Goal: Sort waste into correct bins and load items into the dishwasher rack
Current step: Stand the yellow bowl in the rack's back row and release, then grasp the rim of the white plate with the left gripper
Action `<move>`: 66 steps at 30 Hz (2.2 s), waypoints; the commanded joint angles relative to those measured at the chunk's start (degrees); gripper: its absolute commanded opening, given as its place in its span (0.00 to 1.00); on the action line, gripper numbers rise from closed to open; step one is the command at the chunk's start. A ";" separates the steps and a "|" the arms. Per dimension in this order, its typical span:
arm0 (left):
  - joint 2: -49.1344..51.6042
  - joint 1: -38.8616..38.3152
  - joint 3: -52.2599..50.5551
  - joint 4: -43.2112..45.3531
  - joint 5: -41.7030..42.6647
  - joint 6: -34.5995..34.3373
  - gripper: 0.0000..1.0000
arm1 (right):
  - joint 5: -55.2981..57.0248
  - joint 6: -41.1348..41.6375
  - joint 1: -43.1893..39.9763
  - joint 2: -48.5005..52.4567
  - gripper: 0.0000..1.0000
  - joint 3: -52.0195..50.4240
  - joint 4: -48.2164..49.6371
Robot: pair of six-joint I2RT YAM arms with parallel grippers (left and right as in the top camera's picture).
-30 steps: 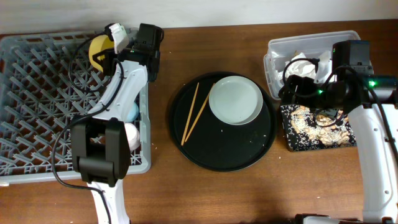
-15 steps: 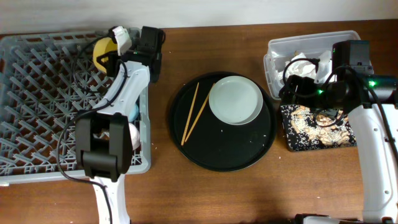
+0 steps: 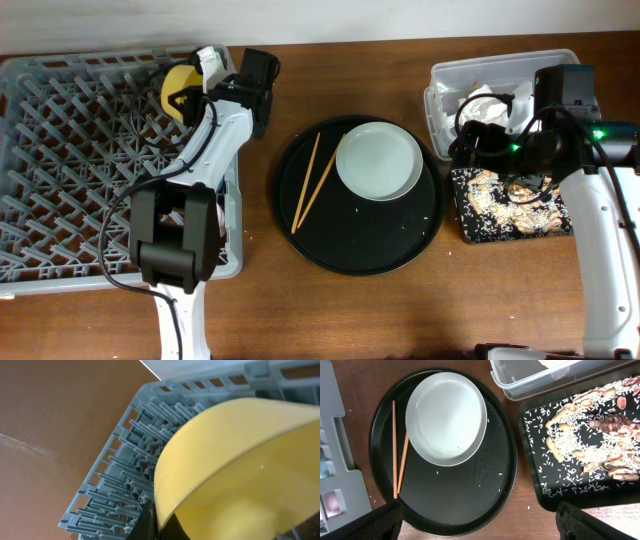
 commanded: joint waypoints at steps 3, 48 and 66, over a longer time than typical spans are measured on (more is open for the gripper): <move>0.31 -2.29 0.94 -4.48 14.45 0.48 0.33 | 1.11 -0.63 -0.22 -0.11 0.99 0.81 -0.15; 12.20 -13.92 22.62 -19.76 83.76 3.10 0.56 | 1.07 -0.59 -0.22 -0.11 0.99 0.81 0.07; 16.00 -16.22 22.51 -22.36 73.07 -6.95 0.29 | 1.07 -0.59 -0.22 -0.11 0.98 0.81 -1.07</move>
